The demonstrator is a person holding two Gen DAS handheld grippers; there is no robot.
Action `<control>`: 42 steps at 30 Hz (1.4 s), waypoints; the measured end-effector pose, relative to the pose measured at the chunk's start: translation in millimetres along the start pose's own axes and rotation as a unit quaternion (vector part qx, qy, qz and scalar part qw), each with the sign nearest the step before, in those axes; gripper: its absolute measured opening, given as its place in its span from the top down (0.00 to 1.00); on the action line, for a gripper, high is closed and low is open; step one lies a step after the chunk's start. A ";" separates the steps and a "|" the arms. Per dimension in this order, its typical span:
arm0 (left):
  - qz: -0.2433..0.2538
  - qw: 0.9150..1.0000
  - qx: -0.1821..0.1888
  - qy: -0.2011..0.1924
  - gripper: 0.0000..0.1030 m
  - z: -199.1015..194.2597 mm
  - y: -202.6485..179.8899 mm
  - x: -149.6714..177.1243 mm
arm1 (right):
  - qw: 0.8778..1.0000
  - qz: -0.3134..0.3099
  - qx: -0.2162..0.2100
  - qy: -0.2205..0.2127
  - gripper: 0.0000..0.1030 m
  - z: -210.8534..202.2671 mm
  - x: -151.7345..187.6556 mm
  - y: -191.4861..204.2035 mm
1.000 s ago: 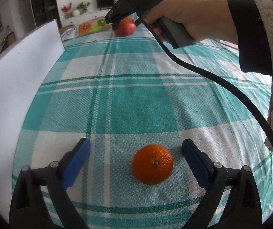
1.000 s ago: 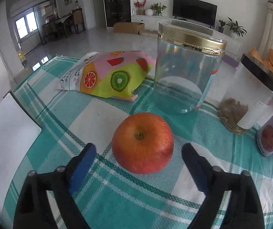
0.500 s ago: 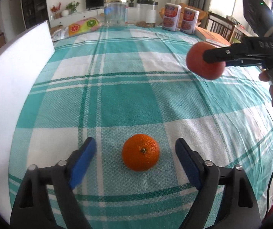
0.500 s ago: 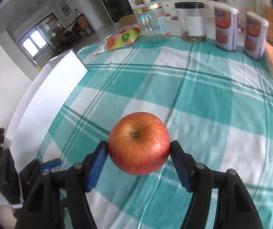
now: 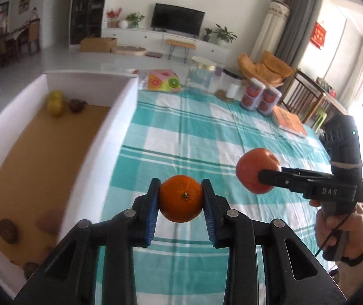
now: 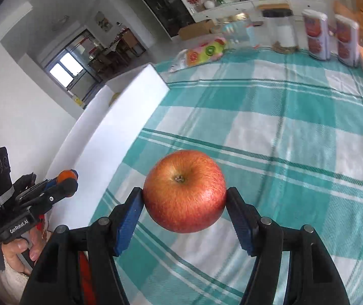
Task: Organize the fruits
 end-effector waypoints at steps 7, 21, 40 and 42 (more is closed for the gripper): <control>-0.103 0.982 -0.139 0.082 0.67 22.6 169.6 8.9 | 0.987 -0.155 -0.037 0.029 0.36 114.6 -45.4 190.4; -0.125 0.974 -0.185 0.050 0.26 1.1 206.7 42.0 | 0.975 -0.197 0.074 0.073 0.00 216.8 -44.6 227.1; -0.111 0.943 -0.308 -0.061 0.05 -106.3 173.3 27.9 | 0.979 -0.174 0.096 0.039 0.00 88.0 1.7 232.0; -0.115 0.946 -0.299 -0.053 0.05 -108.8 173.3 31.3 | 0.978 -0.180 0.099 0.041 0.00 90.1 7.3 237.4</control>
Point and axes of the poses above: each gripper's, at about its wrist camera, not at the fingertips, and z roughly the way its jaws point, y to its left, x to its underside, the point moved 5 cm from there along z, roughly the way its jaws point, and after that the axes turned 9 degrees about z, right-handed, at the moved point
